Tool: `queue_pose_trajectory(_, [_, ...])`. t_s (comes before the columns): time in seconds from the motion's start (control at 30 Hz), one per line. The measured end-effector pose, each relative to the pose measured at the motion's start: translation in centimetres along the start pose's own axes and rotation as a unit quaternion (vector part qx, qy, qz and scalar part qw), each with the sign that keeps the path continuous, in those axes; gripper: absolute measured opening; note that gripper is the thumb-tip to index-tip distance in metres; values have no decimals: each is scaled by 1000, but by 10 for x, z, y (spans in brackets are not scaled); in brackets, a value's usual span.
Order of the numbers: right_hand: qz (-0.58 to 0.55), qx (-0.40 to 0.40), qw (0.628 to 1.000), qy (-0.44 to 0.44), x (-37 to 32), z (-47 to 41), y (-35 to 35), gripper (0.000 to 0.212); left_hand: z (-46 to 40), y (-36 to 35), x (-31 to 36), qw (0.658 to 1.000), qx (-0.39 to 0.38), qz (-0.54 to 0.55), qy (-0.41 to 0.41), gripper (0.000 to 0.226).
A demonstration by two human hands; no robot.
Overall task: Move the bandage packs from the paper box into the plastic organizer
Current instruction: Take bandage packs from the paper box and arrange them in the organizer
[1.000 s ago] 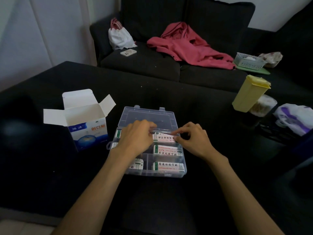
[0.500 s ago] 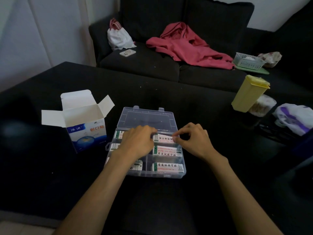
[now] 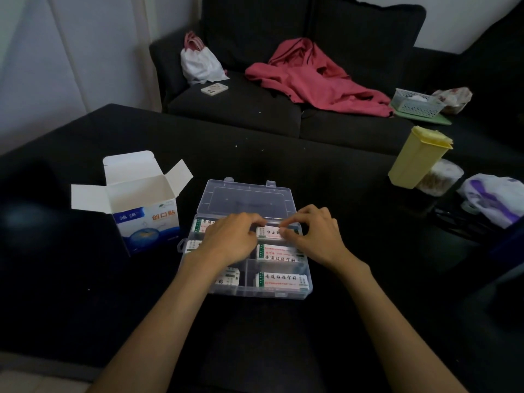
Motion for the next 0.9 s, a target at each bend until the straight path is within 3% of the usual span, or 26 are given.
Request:
queue_pose_trajectory(0.37, [2,3,1000,-7,-1,0,0,20,4,2,4,1000,-4,18,-10,39])
queue_pose_trajectory(0.53, [3,3,1000,-12,1,0,3,18,4,31,-5,996,85,6,31,30])
queue_pose_trajectory(0.67, [7,-1,1000,-11,3,-1,2,18,7,24,0,996,75,-38,17,29])
queue_pose_trajectory(0.8, [-114,51,990,-68,25,-1,17,12,9,26,5,992,104,-68,-4,32])
queue_pose_trajectory(0.9, [-283,44,943,-166,43,7,17,7,9,21,7,990,102,-94,-15,30])
Point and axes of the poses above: each hand's wrist, its own z-axis away from the middle knuckle, its own y-axis out of the back of the hand, x = y × z, the point moved 9 cm from there along -z, towards the middle knuckle, and after that the axes turned 8 degrees about y, right-handed, at the moved point
